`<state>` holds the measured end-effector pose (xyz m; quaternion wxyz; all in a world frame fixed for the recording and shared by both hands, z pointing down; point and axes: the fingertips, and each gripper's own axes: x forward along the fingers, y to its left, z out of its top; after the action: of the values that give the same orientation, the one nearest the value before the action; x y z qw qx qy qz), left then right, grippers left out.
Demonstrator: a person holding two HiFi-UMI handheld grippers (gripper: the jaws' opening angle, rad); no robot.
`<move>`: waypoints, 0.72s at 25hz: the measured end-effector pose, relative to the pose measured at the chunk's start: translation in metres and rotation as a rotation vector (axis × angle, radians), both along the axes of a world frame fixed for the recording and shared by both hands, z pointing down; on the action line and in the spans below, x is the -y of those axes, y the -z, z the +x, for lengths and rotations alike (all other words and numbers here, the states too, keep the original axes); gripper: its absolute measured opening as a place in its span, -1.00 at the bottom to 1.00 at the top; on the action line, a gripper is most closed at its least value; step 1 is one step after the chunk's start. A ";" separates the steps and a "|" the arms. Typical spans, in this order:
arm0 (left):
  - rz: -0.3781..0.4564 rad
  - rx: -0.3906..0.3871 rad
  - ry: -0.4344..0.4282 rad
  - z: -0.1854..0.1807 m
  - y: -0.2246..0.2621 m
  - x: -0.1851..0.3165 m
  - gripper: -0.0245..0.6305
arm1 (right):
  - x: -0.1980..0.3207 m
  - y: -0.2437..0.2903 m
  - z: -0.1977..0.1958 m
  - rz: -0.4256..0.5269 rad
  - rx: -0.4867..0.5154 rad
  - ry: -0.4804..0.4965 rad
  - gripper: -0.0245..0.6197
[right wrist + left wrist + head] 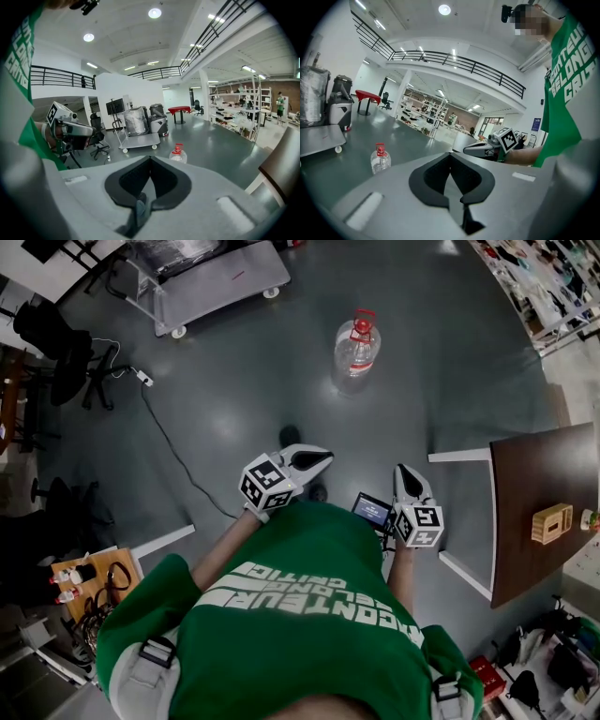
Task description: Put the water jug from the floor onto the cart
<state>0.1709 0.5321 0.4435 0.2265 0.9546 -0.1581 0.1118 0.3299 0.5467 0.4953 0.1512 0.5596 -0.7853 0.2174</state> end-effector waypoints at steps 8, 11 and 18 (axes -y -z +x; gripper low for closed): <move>0.002 -0.001 -0.033 0.012 0.003 0.011 -0.88 | 0.006 -0.005 0.011 -0.010 0.016 -0.035 -0.94; -0.004 -0.002 -0.038 0.012 0.001 0.017 -0.88 | 0.012 -0.006 0.010 -0.015 0.018 -0.040 -0.94; -0.021 -0.019 -0.018 0.002 -0.001 0.044 -0.88 | 0.036 -0.007 0.001 -0.032 0.002 -0.025 -0.94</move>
<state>0.1726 0.4882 0.4448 0.2368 0.9546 -0.1462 0.1065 0.3311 0.5112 0.5025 0.1565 0.5668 -0.7748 0.2325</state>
